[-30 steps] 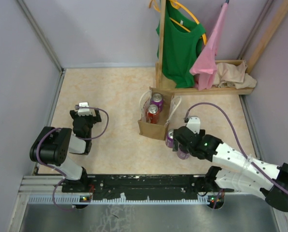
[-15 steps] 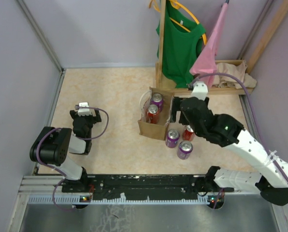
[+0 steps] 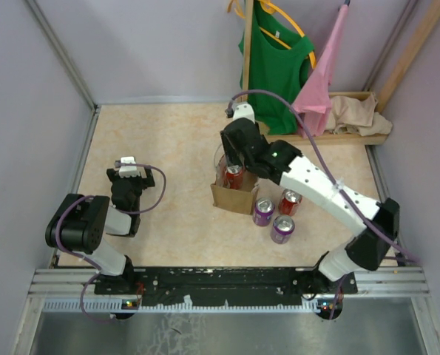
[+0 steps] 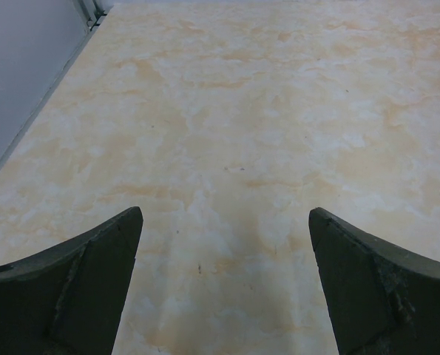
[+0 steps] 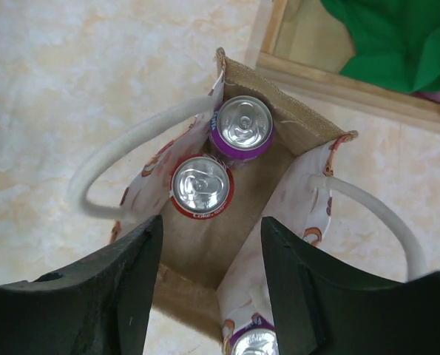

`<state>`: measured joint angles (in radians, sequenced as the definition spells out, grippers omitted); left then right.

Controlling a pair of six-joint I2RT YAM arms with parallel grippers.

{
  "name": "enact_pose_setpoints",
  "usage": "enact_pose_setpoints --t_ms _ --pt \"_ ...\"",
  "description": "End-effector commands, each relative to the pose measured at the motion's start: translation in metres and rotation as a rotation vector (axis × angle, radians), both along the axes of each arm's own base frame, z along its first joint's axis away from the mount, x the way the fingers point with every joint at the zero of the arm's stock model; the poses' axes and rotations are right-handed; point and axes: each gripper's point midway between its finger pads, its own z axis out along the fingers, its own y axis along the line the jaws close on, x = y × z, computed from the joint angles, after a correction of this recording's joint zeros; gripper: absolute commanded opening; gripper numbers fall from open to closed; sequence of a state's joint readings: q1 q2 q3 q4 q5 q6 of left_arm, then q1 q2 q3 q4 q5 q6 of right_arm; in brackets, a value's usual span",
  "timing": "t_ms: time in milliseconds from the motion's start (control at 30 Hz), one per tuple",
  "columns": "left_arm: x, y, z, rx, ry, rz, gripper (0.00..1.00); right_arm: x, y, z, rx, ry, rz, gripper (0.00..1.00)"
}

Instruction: Take the beverage out of the canvas bag

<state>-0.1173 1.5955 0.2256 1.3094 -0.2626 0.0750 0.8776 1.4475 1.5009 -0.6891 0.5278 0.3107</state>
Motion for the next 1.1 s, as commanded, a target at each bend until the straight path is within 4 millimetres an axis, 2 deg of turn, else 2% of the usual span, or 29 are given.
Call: enact_pose_setpoints --t_ms 0,100,167,267,367,500,533,567,900,1067 --pt "0.0 0.0 0.004 -0.013 -0.024 0.006 1.0 0.025 0.013 -0.009 0.057 0.026 0.054 0.58" --pt "0.0 0.001 0.004 -0.012 -0.025 0.007 1.0 0.03 0.017 -0.033 0.041 0.082 0.062 0.66" --pt "0.0 0.001 0.004 -0.012 -0.025 0.007 1.0 0.03 0.02 -0.046 0.032 0.113 0.07 0.78" --pt "0.0 0.0 0.004 -0.013 -0.025 0.006 1.0 0.029 0.024 -0.066 0.022 0.158 0.081 0.9" --pt "0.0 0.001 0.004 -0.013 -0.024 0.006 1.0 0.028 0.027 -0.085 0.013 0.199 0.082 0.94" --pt "0.0 0.001 0.004 -0.012 -0.026 0.007 1.0 0.029 0.027 -0.099 0.014 0.224 0.068 0.96" --pt "0.0 0.001 0.004 -0.012 -0.025 0.007 1.0 0.031 0.028 -0.114 -0.003 0.248 0.06 0.96" --pt "0.0 0.001 0.004 -0.012 -0.025 0.007 1.0 0.032 0.028 -0.117 -0.003 0.252 0.054 0.96" --pt "0.0 0.001 0.004 -0.012 -0.025 0.007 1.0 0.042 0.021 -0.146 -0.019 0.29 0.009 0.96" --pt "0.0 0.001 0.004 -0.012 -0.026 0.007 1.0 0.048 0.017 -0.162 -0.017 0.312 -0.012 0.93"
